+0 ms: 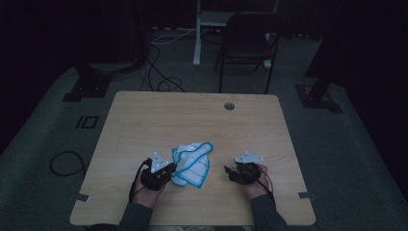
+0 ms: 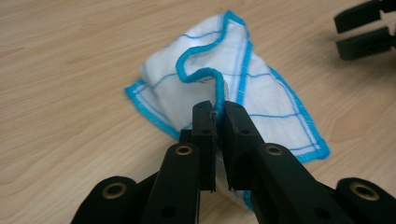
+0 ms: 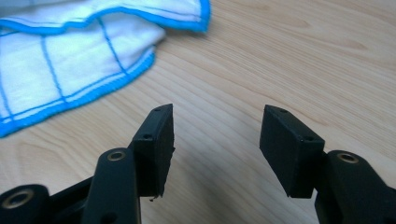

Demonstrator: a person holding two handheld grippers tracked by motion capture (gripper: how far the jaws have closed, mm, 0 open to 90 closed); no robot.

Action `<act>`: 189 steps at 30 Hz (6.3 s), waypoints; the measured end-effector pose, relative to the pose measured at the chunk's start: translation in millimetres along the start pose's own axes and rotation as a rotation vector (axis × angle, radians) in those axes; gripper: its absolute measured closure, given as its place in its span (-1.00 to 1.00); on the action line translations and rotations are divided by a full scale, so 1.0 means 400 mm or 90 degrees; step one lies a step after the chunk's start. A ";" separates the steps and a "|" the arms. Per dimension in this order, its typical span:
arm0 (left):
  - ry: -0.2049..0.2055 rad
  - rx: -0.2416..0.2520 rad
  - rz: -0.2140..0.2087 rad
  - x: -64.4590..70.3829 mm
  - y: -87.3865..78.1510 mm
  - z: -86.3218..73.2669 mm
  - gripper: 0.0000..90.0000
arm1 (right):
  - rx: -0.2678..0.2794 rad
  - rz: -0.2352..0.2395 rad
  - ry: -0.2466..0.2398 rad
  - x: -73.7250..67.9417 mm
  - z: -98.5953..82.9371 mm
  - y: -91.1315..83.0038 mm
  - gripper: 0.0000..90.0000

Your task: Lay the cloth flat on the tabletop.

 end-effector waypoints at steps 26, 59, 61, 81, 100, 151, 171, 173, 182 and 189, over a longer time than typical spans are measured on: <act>-0.034 0.006 0.019 -0.051 -0.006 0.003 0.89 | 0.029 0.041 -0.008 -0.033 0.103 0.088 0.23; -0.090 -0.006 0.121 -0.204 -0.044 -0.021 0.67 | 0.033 0.109 0.011 -0.028 0.188 0.155 0.96; -0.070 0.012 0.115 -0.179 -0.069 -0.009 0.67 | 0.037 0.108 0.009 -0.031 0.196 0.154 0.96; 0.010 -0.093 0.018 -0.025 0.031 -0.110 0.37 | 0.035 0.100 0.000 -0.028 0.210 0.153 0.96; 0.025 -0.087 0.004 -0.070 -0.018 -0.091 0.95 | 0.021 0.070 -0.002 0.001 0.215 0.153 0.97; -0.066 0.016 -0.013 -0.183 -0.041 0.002 0.96 | -0.005 0.107 -0.054 -0.192 0.153 0.146 0.28; -0.080 0.019 -0.006 -0.201 -0.037 0.006 0.96 | -0.065 0.004 -0.048 -0.057 0.091 0.127 0.13; -0.079 0.018 -0.006 -0.199 -0.036 0.006 0.96 | -0.065 0.001 -0.043 -0.049 0.089 0.126 0.12; -0.072 0.017 -0.013 -0.191 -0.029 0.013 0.96 | -0.076 -0.041 -0.048 -0.001 0.082 0.119 0.09; -0.067 0.023 -0.021 -0.175 -0.019 0.029 0.96 | -0.079 -0.056 -0.042 -0.008 0.088 0.100 0.10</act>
Point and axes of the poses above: each handheld gripper's, and its own axes: y roughly forward along the jaws, z roughly out of its top, x roughly to its right, the point moved 4 cm from there along y, roughly forward along the jaws, and after that the axes turned 5 degrees about -y, right-handed, at the moved point
